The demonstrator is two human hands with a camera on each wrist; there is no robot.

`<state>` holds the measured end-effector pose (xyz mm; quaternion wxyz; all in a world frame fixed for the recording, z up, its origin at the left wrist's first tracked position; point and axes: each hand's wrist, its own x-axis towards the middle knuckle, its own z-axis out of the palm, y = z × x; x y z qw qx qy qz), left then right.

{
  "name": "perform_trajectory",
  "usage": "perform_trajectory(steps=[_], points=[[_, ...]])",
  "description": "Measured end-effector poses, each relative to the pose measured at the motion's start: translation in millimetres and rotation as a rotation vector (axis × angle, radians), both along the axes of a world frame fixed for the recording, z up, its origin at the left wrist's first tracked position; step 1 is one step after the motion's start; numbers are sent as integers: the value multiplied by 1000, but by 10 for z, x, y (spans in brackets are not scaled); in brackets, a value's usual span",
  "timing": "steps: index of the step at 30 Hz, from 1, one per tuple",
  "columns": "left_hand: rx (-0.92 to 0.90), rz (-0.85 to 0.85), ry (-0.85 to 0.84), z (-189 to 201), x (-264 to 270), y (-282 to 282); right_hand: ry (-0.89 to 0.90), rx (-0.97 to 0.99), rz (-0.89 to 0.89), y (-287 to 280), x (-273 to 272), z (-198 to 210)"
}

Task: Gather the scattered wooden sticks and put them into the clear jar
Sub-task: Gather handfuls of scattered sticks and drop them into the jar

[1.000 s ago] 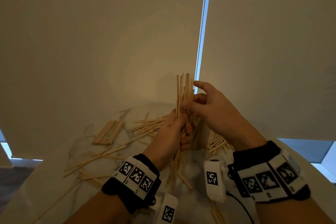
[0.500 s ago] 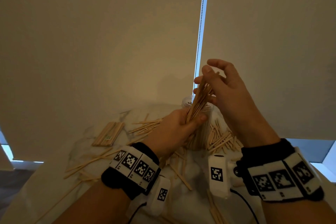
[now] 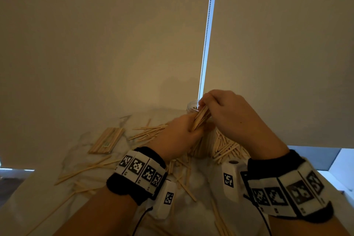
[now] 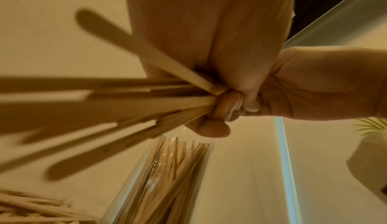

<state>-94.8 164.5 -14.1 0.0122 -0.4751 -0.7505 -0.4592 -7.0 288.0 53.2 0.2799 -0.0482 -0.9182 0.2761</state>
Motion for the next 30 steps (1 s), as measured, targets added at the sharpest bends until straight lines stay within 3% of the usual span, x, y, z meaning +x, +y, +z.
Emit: perform_trajectory(steps=[4, 7, 9, 13, 16, 19, 23, 26, 30], points=[[93, -3, -83, 40, -43, -32, -18, -95, 72, -143, -41, -49], [377, 26, -250, 129, -81, -133, 14, -225, 87, -136, -44, -55], [634, 42, -438, 181, -158, -196, -132, -148, 102, -114, -10, -73], [1004, 113, -610, 274, -283, -256, -591, -106, 338, -232, -27, -264], [1135, 92, -683, 289, -296, -231, -603, -144, 377, -336, -146, -416], [1136, 60, -736, 255, -251, -175, -485, -237, 306, -367, -197, -423], [1063, 50, -763, 207, -178, -91, -432, -413, 412, -387, -175, -348], [913, 67, -707, 166, -119, -62, -360, -363, 384, -401, -198, -357], [727, 50, -691, 138, -53, -79, -259, -151, 235, -383, -278, -441]])
